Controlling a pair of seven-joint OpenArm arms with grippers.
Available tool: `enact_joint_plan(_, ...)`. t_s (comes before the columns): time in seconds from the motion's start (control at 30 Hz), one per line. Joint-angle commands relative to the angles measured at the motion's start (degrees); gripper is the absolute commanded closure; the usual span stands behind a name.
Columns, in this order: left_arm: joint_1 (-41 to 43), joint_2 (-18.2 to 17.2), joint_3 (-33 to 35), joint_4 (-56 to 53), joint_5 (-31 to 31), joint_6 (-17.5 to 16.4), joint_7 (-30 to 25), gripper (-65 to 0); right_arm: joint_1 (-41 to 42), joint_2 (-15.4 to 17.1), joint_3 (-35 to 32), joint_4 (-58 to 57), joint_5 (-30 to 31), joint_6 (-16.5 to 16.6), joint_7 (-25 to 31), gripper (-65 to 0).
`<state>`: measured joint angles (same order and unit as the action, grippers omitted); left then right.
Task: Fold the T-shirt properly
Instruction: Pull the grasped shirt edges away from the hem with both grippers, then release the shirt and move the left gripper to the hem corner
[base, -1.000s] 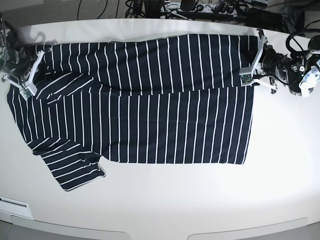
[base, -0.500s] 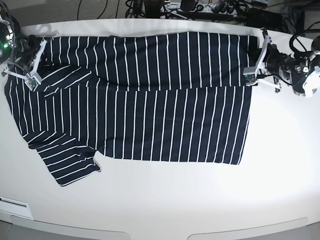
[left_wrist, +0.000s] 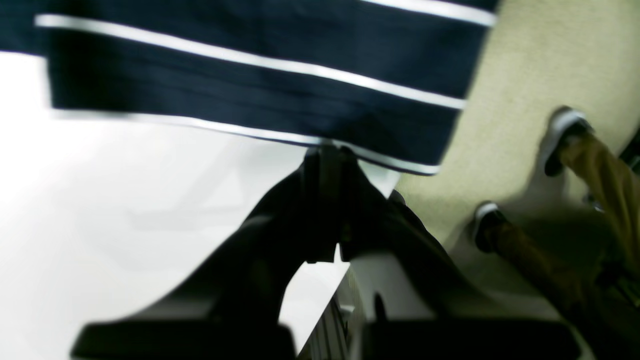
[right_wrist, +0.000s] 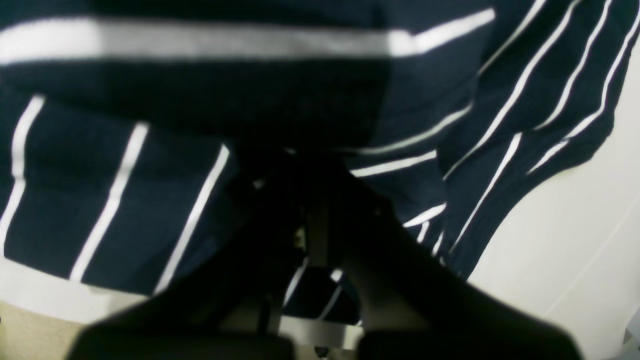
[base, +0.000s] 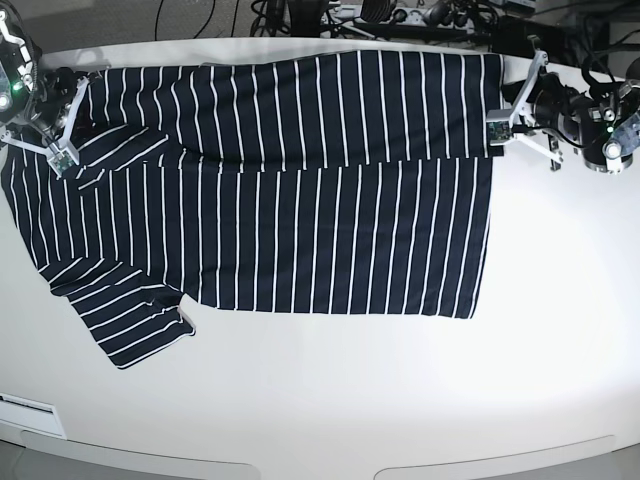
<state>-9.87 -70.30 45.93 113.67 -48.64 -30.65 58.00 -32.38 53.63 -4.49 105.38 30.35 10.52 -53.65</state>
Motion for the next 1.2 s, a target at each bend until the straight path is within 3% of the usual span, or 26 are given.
enact_joint_plan(0.0, -0.6, -1.3, -1.1, 0.7, -0.3, 0.6, -1.0, 0.0, -1.9, -0.1, -1.5, -1.8, 0.5, 0.8, -6.0, 0.0)
enact_joint_plan(0.17, -0.6, -1.3, -3.0, 0.7, -0.3, 0.9, -1.7, 0.0, -1.0, -0.1, 0.7, -1.8, -0.3, 0.5, -6.0, 0.0)
enact_joint_plan(0.2, -0.6, -1.3, -3.1, 0.7, -0.3, 0.9, -1.7, 0.0, -0.9, -0.1, 1.4, -1.8, -0.4, -0.4, -6.1, -2.0)
enact_joint_plan(0.27, -0.6, -1.3, -3.2, 0.7, -0.3, 0.9, -1.7, 0.0, -1.0, -0.1, 3.2, -1.4, 0.2, -0.3, -6.1, -12.8)
enact_joint_plan(0.37, -0.6, -1.3, -3.2, 0.7, -0.3, 0.8, -1.7, 0.0, -1.0, -0.1, 6.3, 0.1, 5.0, 3.4, -7.7, -21.3)
enact_joint_plan(0.6, -0.6, -1.3, -3.3, 0.7, -0.4, 0.8, -1.7, 0.0, -1.0, -0.1, 15.6, 6.9, 13.4, 8.8, -8.1, -21.5)
enact_joint_plan(0.83, -0.7, -0.5, -4.1, 0.7, -1.1, 0.8, -2.8, 0.0, -1.0, -0.1, 25.4, 12.8, 13.8, 10.3, -6.8, -21.5)
enact_joint_plan(0.9, -0.6, 0.4, -6.6, 0.7, -1.1, 1.3, -4.0, 0.0, -1.0, -0.2, 27.3, 12.8, 13.8, 9.9, -5.0, -21.5)
enact_joint_plan(1.03, -0.6, 3.4, -17.0, 0.1, -0.9, 5.5, -7.6, 0.0, -1.0, -0.4, 28.3, 12.8, 13.8, 8.9, -3.1, -21.5)
enact_joint_plan(1.17, -0.6, 10.0, -31.1, -4.1, 1.6, 12.9, -11.7, 0.0, -1.0, -0.6, 28.3, 12.8, 13.7, 8.0, -2.9, -21.5)
